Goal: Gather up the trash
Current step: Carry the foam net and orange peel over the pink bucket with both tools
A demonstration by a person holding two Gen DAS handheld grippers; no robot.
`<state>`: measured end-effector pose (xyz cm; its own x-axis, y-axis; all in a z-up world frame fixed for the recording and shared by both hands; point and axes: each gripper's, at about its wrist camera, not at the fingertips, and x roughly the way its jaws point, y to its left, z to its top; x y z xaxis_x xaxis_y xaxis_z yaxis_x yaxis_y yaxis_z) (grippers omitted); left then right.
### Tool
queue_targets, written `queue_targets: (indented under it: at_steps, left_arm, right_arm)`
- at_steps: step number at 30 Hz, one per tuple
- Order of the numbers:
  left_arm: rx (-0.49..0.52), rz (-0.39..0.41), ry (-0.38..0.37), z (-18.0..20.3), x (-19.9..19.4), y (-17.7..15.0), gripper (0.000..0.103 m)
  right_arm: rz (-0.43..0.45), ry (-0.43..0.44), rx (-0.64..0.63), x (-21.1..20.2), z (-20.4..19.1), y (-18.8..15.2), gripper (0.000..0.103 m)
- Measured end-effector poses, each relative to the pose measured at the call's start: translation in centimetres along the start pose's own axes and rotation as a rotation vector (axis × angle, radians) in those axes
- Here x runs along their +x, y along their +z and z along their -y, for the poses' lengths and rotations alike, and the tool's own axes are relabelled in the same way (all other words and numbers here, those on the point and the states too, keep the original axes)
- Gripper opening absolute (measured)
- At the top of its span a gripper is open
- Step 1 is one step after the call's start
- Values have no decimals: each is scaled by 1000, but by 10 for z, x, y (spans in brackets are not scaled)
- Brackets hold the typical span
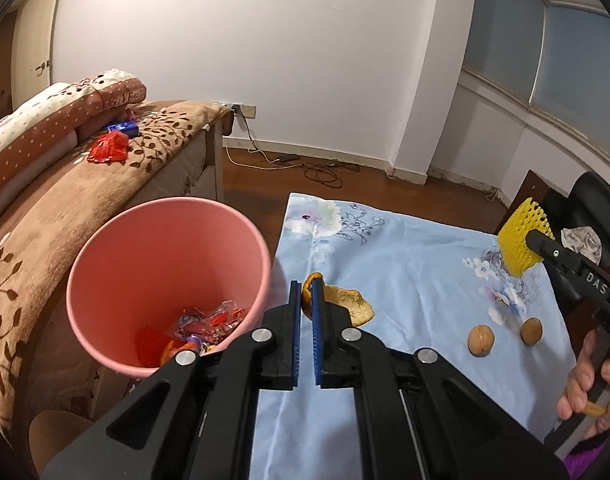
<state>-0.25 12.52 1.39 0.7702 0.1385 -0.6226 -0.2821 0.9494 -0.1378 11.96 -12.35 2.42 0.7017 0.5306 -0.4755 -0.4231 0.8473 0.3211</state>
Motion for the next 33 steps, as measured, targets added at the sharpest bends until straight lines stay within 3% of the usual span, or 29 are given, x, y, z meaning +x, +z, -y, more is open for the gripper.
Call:
queue_targets:
  at_steps: [10, 33]
  left_arm:
    - [-58, 38, 5, -25, -22, -4, 4]
    - [-181, 103, 143, -101, -26, -12, 4]
  right_arm:
    - [-47, 76, -78, -2, -73, -19, 10]
    - [-182, 269, -91, 41, -159, -23, 10]
